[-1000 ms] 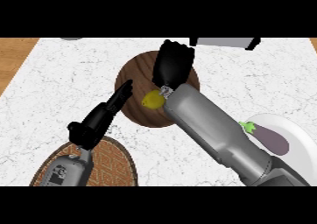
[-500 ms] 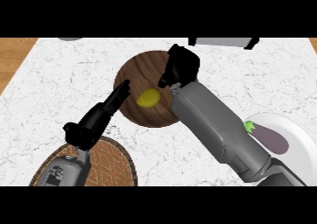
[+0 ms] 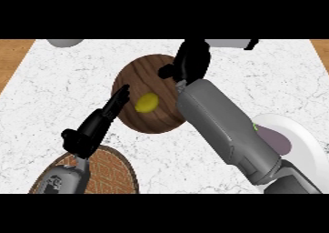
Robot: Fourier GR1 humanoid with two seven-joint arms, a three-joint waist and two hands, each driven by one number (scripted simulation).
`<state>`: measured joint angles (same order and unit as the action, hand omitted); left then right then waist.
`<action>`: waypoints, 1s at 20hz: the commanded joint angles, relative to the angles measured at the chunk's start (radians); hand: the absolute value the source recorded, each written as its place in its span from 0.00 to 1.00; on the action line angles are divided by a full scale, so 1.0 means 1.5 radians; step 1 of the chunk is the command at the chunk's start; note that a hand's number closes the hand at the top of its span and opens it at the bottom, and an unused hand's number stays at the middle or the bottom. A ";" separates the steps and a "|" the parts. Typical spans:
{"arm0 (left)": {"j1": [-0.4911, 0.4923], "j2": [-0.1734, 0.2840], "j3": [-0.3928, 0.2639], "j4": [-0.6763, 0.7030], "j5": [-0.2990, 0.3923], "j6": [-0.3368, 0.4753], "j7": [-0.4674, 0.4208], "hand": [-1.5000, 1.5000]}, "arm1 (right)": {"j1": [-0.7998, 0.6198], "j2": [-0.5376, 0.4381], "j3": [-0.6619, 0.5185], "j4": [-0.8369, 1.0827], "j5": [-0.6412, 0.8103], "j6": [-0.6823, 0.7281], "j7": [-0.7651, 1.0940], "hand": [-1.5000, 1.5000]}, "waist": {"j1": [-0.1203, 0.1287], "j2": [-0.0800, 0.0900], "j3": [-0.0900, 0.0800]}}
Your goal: Pick the lemon from the plate and place it in the bowl
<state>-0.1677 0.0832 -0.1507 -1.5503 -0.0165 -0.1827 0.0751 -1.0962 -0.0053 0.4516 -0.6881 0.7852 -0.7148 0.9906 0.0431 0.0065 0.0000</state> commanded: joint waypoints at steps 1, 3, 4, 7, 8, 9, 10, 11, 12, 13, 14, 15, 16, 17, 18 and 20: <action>0.018 -0.011 -0.001 -0.009 -0.012 0.023 -0.001 0.50 | 0.022 0.003 -0.049 -0.018 0.010 -0.137 0.029 0.00 | -0.021 -0.004 0.000; 0.018 0.015 0.025 -0.028 0.010 0.004 0.017 0.50 | 0.046 -0.005 -0.066 -0.041 0.005 -0.142 0.024 0.00 | -0.026 -0.006 0.000; 0.045 0.006 0.013 -0.044 0.010 0.008 0.022 0.50 | 0.086 -0.006 -0.055 -0.082 0.018 -0.149 0.030 0.00 | -0.035 -0.011 0.000; 0.030 -0.006 0.013 -0.030 0.000 0.024 0.022 0.50 | 0.145 -0.038 -0.072 -0.150 0.030 -0.156 0.029 0.00 | -0.045 -0.011 0.000; 0.048 0.021 0.033 -0.039 0.017 0.000 0.011 0.50 | 0.188 -0.052 -0.075 -0.183 0.031 -0.183 0.011 0.00 | -0.049 -0.013 0.000; 0.063 0.007 0.021 -0.038 -0.002 0.020 -0.005 0.50 | 0.227 -0.043 -0.064 -0.213 0.052 -0.193 0.024 0.00 | -0.053 -0.014 0.000; 0.031 0.013 0.027 -0.062 0.014 0.010 0.040 0.50 | 0.262 -0.055 -0.057 -0.250 0.061 -0.189 0.011 0.00 | -0.054 -0.014 0.000; 0.053 -0.008 0.010 -0.028 -0.014 0.033 0.005 0.50 | 0.302 -0.081 -0.059 -0.298 0.048 -0.169 0.002 0.00 | -0.063 -0.015 0.000; 0.068 0.013 0.018 -0.054 0.002 0.011 0.013 0.50 | 0.323 -0.102 -0.065 -0.349 0.044 -0.160 -0.005 0.00 | -0.056 -0.015 0.000; 0.057 0.026 0.042 -0.042 0.020 -0.003 -0.001 0.50 | 0.373 -0.095 -0.048 -0.386 0.067 -0.173 -0.002 0.00 | -0.056 -0.014 0.000; 0.057 0.014 0.025 -0.039 -0.001 0.013 0.014 0.50 | 0.401 -0.123 -0.064 -0.427 0.028 -0.172 -0.027 0.00 | -0.057 -0.013 0.000; 0.041 0.018 0.044 -0.019 0.012 0.007 -0.002 0.50 | 0.443 -0.129 -0.049 -0.483 0.050 -0.153 -0.012 0.00 | -0.063 -0.013 0.000; 0.057 0.021 0.040 -0.028 0.014 0.000 -0.010 0.50 | 0.485 -0.123 -0.035 -0.531 0.066 -0.160 -0.008 0.00 | -0.061 -0.014 0.000; 0.025 0.013 0.040 -0.006 0.010 0.002 -0.015 0.50 | 0.530 -0.154 -0.042 -0.553 0.025 -0.165 -0.046 0.00 | -0.055 -0.009 0.000; 0.047 0.002 0.022 -0.057 0.009 0.013 0.024 0.50 | 0.577 -0.160 -0.022 -0.605 0.028 -0.144 -0.042 0.00 | -0.051 -0.011 0.000; 0.022 -0.012 0.009 -0.037 -0.012 0.027 0.030 0.50 | 0.632 -0.202 -0.023 -0.679 -0.020 -0.137 -0.072 0.00 | -0.047 -0.008 0.000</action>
<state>-0.0965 0.0932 -0.1139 -1.6015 -0.0148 -0.1647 0.0782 -0.3350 -0.2343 0.3939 -1.5021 0.8098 -0.9228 0.9201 -0.0349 -0.0099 0.0001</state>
